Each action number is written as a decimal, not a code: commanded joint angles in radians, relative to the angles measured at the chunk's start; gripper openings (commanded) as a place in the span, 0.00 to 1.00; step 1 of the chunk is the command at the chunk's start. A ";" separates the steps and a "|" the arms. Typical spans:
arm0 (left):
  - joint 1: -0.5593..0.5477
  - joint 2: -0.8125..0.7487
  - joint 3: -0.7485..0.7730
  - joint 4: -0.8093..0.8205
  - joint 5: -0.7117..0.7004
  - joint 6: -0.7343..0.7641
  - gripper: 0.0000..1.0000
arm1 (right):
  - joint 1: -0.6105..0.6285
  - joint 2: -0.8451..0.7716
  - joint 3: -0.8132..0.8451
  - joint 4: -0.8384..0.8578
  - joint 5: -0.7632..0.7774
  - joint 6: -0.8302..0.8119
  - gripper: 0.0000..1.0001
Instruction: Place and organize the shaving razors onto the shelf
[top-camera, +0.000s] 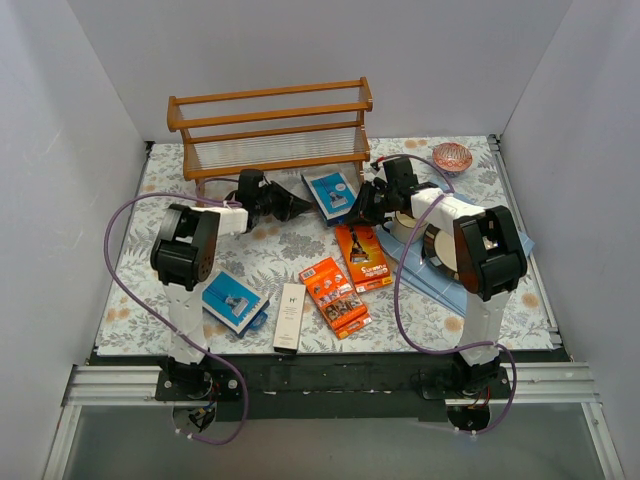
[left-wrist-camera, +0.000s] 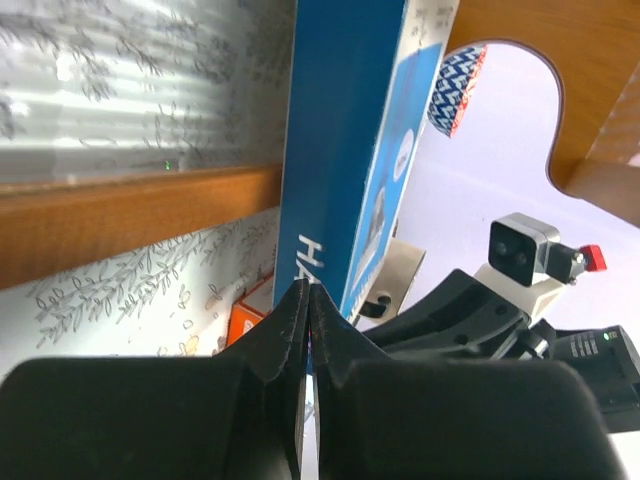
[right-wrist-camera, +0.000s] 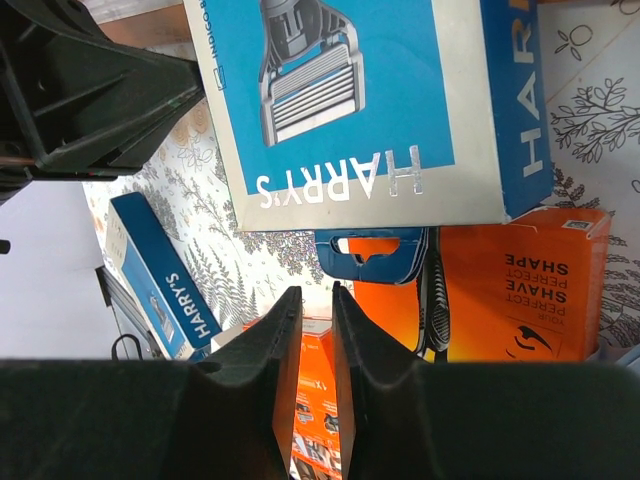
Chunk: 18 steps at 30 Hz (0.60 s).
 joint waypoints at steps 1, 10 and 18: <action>0.004 0.015 0.077 -0.022 -0.041 0.014 0.00 | 0.001 0.010 0.043 0.023 -0.020 -0.012 0.25; -0.022 0.133 0.191 0.043 -0.055 -0.025 0.00 | 0.001 0.013 0.038 0.026 -0.017 -0.018 0.25; -0.034 0.195 0.228 0.086 -0.058 -0.045 0.00 | 0.001 0.055 0.093 0.032 -0.006 -0.032 0.24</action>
